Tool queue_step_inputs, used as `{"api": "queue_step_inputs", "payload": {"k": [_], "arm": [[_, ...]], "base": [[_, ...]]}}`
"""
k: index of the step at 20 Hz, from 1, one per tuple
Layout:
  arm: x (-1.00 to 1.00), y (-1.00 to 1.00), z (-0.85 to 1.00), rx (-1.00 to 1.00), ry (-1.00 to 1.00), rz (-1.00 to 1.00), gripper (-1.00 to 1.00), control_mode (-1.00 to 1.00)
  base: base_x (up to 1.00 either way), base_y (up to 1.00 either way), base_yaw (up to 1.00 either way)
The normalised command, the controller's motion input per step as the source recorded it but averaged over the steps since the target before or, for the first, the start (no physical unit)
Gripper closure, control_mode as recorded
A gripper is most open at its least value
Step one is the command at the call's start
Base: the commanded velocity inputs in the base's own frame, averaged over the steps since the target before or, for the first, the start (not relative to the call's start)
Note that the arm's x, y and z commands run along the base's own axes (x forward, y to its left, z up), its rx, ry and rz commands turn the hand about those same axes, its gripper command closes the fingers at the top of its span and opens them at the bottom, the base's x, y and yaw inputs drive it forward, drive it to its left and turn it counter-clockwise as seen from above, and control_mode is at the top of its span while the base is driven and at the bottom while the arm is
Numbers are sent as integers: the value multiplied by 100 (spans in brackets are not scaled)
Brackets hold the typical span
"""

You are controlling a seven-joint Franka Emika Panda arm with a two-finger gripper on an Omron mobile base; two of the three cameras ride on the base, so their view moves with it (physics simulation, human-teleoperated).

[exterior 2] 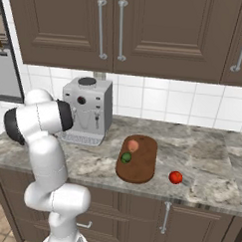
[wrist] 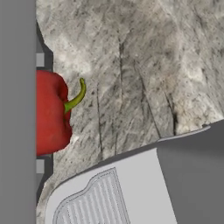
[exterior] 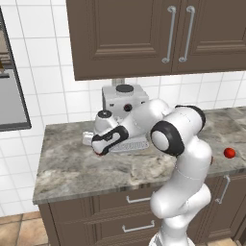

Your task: Place the avocado, onion, tomato, and bell pepper on the cutting board.

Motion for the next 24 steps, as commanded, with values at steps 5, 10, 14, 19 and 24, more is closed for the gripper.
{"api": "queue_step_inputs", "payload": {"k": [5, 10, 14, 19, 24], "arm": [[-55, -4, 28, 0, 0, -3, 100, -100], [-37, -3, 38, 0, 0, -2, 100, -100], [-21, -16, 60, 0, 0, -3, 100, -100], [-41, -34, 53, 0, 1, -3, 100, -100], [-60, -59, 19, 0, 3, -2, 100, -100]], "base": [[0, 0, 0], [0, 0, 0], [0, 0, 0], [0, 0, 0], [0, 0, 0]]}}
